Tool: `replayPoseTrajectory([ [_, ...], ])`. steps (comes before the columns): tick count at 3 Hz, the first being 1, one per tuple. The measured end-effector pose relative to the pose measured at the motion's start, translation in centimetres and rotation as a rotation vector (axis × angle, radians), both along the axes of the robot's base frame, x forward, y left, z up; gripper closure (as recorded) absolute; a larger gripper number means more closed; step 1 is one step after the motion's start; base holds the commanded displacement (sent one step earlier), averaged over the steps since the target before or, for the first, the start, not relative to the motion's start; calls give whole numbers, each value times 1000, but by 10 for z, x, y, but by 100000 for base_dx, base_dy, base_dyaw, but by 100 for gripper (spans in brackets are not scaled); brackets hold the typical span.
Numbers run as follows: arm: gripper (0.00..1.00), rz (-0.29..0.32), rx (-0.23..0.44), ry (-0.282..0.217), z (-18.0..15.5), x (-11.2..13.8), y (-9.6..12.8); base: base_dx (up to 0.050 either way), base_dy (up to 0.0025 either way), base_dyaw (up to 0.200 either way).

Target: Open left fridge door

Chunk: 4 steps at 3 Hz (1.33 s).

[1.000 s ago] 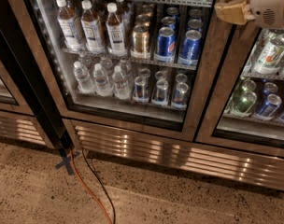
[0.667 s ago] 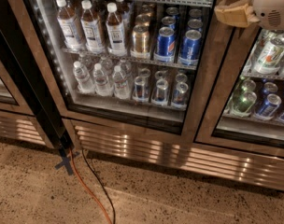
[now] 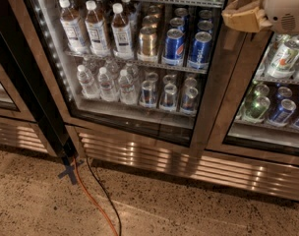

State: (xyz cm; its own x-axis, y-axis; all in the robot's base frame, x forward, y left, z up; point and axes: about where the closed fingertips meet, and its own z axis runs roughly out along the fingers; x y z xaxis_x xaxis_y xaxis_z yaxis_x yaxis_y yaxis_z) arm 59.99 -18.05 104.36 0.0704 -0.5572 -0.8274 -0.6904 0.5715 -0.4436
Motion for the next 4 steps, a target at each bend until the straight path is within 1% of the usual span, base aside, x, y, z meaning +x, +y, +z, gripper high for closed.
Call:
replayPoseTrajectory([
  [1, 100, 18, -24, 6, 1, -8, 6, 0, 0, 0],
  [2, 100, 18, -24, 6, 1, -9, 6, 0, 0, 0],
  [3, 100, 29, -34, 4, 2, -19, 8, 0, 0, 0],
  [4, 100, 25, -38, 12, 2, -16, 7, -5001, 2, -18],
])
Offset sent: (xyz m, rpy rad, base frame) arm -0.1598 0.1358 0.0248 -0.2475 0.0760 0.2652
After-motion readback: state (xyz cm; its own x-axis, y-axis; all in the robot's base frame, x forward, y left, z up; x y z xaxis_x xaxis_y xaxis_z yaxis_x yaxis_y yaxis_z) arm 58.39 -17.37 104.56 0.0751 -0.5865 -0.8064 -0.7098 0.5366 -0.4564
